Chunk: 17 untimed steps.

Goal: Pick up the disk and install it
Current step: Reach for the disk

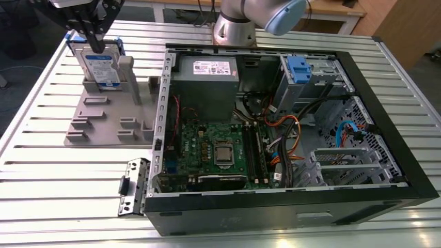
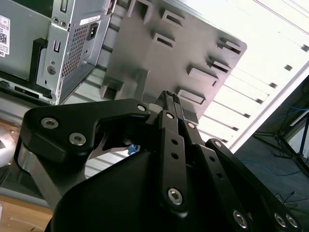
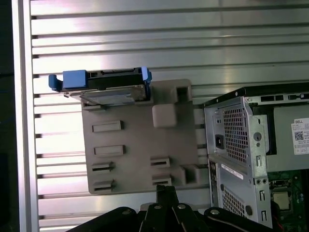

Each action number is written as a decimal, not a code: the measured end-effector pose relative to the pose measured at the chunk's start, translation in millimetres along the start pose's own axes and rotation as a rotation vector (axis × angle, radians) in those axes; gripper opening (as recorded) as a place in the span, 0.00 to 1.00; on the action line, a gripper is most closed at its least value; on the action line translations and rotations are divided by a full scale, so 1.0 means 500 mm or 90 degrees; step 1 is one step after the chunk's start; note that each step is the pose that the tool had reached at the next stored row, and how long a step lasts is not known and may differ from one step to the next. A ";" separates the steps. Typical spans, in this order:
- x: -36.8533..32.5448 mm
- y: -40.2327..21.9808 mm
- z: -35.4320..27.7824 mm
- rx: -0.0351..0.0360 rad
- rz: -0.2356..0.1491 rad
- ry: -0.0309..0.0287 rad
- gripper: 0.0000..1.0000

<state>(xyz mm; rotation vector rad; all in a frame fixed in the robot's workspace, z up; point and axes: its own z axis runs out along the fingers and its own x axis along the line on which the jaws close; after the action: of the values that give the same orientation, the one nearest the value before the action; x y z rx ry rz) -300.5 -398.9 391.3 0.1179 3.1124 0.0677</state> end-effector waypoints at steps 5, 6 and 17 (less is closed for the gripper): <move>0.006 0.000 0.001 0.0006 0.000 0.0000 0.10; 0.007 0.001 0.002 0.0012 0.000 0.0001 0.10; 0.018 0.016 0.012 0.0024 0.000 -0.0001 0.10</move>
<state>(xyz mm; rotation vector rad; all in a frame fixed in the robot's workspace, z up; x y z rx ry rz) -308.6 -390.0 385.6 0.1180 3.1125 0.0617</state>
